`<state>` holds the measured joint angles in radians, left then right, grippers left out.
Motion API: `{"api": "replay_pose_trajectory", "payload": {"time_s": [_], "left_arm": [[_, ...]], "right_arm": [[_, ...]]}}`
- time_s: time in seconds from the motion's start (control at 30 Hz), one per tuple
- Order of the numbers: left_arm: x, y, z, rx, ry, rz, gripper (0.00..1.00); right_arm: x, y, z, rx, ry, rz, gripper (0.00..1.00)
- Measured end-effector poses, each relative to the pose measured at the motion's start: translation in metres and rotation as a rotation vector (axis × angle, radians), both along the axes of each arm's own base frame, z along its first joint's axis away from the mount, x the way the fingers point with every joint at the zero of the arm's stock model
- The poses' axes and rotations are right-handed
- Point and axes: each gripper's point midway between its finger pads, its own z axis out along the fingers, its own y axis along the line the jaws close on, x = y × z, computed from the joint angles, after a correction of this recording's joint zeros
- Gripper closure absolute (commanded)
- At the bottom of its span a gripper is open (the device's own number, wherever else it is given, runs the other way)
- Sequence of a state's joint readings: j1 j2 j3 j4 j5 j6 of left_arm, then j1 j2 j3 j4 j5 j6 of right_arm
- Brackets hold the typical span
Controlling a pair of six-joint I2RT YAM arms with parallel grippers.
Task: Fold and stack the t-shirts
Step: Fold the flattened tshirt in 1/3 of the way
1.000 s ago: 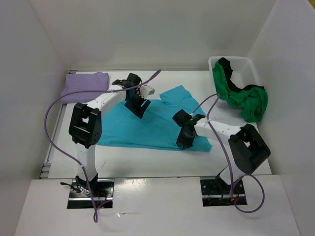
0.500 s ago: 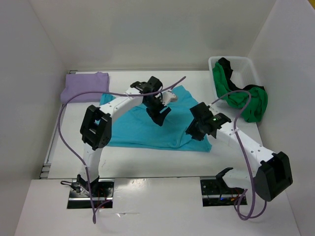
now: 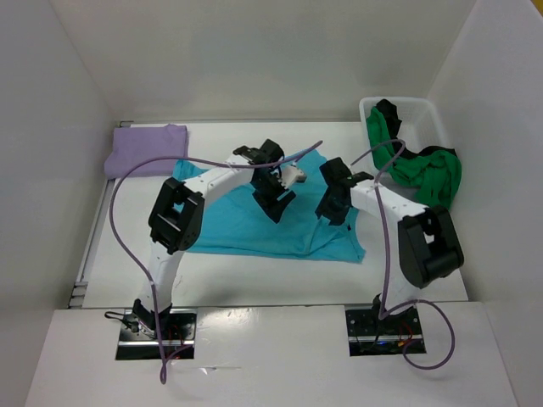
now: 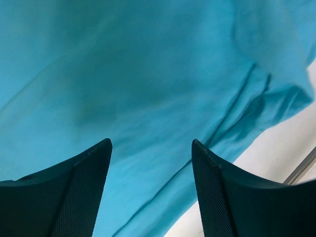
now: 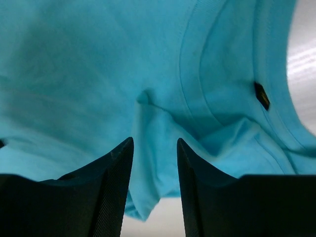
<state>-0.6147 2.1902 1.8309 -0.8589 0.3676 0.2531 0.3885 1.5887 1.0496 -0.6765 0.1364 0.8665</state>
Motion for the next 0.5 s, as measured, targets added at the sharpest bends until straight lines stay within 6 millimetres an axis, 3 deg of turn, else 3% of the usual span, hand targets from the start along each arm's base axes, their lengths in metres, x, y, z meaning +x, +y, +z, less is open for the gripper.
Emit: {"api": "replay_pose_trajectory", "payload": {"time_s": [0.23, 0.3, 0.33, 0.37, 0.5], "left_arm": [[0.021, 0.029, 0.011, 0.008, -0.043, 0.084, 0.27], [0.021, 0.029, 0.011, 0.01, -0.041, 0.09, 0.27], [0.02, 0.028, 0.011, 0.011, -0.04, 0.09, 0.27], [0.019, 0.027, 0.011, 0.011, -0.039, 0.088, 0.27], [0.017, 0.024, 0.011, 0.005, -0.037, 0.082, 0.27]], "right_arm": [[0.003, 0.005, -0.031, -0.013, 0.067, 0.044, 0.55], [0.003, 0.006, -0.036, -0.017, 0.079, 0.052, 0.69], [0.003, 0.006, -0.037, -0.017, 0.082, 0.057, 0.9], [0.003, 0.006, -0.038, -0.018, 0.083, 0.064, 0.98], [0.004, 0.006, -0.035, -0.017, 0.071, 0.056, 1.0]]}}
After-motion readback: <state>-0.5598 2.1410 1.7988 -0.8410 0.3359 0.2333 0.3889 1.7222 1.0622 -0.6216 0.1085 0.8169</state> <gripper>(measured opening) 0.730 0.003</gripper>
